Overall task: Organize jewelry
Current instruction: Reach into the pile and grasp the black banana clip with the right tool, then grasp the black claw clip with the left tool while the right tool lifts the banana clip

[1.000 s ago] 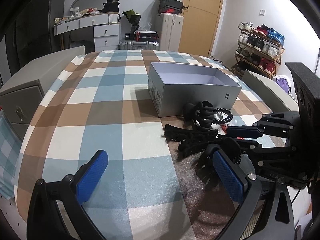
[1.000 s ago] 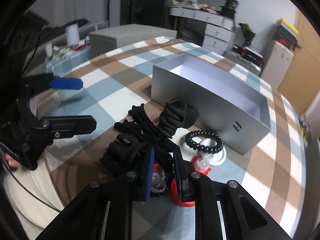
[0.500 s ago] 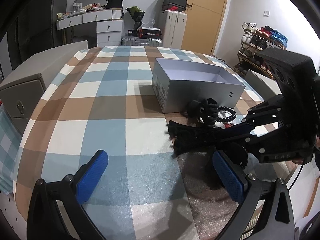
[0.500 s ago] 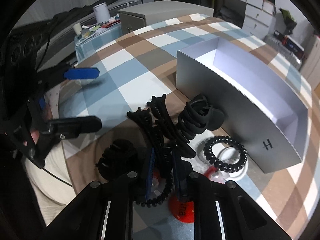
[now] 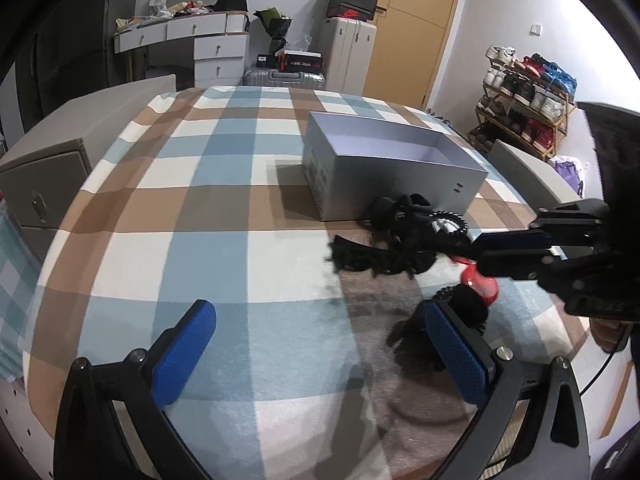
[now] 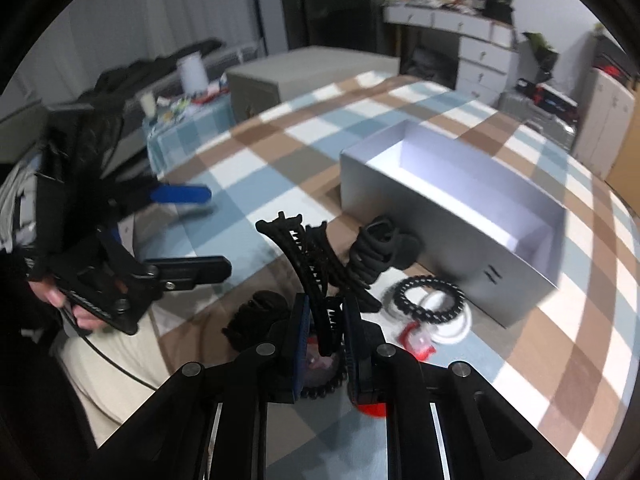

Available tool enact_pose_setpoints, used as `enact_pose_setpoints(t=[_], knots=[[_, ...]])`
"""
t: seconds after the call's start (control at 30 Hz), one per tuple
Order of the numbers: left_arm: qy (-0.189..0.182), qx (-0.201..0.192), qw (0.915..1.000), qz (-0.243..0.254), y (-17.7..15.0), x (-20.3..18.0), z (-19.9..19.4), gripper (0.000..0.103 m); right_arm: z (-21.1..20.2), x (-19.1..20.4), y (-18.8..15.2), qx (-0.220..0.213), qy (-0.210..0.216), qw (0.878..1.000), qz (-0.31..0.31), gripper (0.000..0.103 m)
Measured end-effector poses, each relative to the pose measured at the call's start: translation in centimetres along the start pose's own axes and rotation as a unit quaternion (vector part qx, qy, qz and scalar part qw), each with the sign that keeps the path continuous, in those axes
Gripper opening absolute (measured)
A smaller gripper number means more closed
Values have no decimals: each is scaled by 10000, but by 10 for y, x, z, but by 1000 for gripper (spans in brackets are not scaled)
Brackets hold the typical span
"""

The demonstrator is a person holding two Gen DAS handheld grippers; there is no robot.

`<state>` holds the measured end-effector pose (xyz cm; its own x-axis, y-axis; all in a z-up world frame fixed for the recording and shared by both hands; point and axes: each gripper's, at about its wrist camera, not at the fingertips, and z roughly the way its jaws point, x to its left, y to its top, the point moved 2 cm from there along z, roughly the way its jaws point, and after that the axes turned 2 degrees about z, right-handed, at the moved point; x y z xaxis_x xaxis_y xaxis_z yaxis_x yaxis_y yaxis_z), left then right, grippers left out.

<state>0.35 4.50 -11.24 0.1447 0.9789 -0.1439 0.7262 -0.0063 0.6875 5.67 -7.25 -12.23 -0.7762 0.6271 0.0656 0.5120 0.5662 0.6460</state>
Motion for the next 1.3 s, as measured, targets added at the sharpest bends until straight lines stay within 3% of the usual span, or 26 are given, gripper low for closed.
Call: enact_pose_setpoints(t=[0.1, 0.23, 0.4, 0.57, 0.93, 1.0, 1.17, 1.3], knots=[[-160, 56, 9998, 71, 1, -8, 1, 102, -22, -8, -8, -484, -77, 9979, 423, 15], [-724, 172, 9971, 172, 6, -26, 5, 102, -50, -23, -25, -1181, -268, 9855, 1188, 15], [-992, 500, 9930, 395, 10, -48, 23, 102, -68, -32, -44, -1621, -327, 9702, 1771, 15], [-1063, 958, 9884, 507, 9, -62, 37, 102, -71, -36, -58, -1806, -199, 9598, 2142, 16], [-1087, 1027, 9876, 484, -1, -51, 29, 98, -62, -42, -72, -1728, -65, 9577, 2298, 16], [-1106, 1007, 9869, 602, 0, -55, 33, 92, -61, -41, -74, -1731, -41, 9574, 2309, 16], [-1112, 1001, 9843, 938, 2, -57, 34, 47, -62, -38, -75, -1745, -22, 9565, 2339, 16], [-1171, 975, 9841, 913, 2, -53, 31, 47, -62, -37, -76, -1730, -22, 9563, 2357, 16]])
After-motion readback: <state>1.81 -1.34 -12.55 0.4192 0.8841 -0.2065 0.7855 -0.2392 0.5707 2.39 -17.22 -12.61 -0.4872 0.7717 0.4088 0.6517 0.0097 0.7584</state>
